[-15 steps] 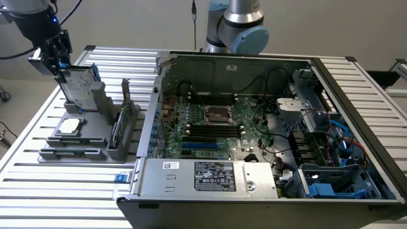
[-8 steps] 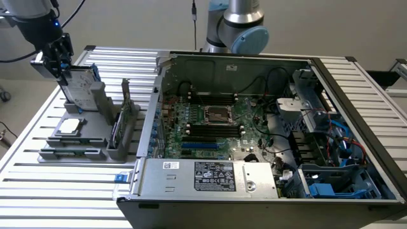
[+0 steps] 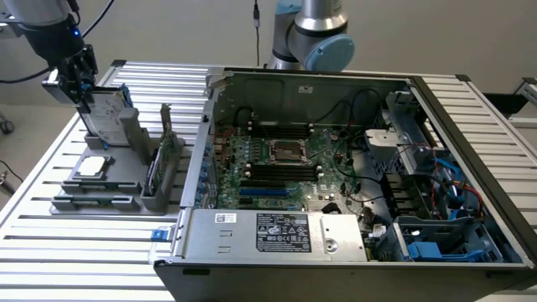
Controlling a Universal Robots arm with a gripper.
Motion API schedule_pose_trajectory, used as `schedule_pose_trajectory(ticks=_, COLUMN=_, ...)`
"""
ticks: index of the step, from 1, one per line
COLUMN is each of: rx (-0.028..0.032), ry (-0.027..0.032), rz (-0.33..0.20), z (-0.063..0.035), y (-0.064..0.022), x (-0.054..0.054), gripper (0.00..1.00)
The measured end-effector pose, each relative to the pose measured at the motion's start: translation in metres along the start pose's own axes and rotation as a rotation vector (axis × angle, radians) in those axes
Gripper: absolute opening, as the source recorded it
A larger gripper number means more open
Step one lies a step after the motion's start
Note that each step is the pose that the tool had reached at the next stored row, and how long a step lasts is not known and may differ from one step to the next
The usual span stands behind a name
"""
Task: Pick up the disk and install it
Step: 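Pick up the disk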
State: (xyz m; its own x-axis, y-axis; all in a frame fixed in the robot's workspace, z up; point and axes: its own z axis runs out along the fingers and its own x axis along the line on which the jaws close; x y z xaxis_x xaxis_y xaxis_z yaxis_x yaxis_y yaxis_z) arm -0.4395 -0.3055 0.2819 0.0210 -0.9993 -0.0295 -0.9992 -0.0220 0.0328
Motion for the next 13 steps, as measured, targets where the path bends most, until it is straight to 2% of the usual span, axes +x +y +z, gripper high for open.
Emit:
schedule_pose_trajectory(ticks=9, rx=-0.0058, ry=-0.0003, rz=0.006, z=0.003, y=0.0008, x=-0.0001, gripper=0.54)
schedule_pose_trajectory(ticks=13, rx=-0.0062, ry=-0.0006, rz=0.013, z=0.0034, y=0.0008, x=0.0, gripper=0.54)
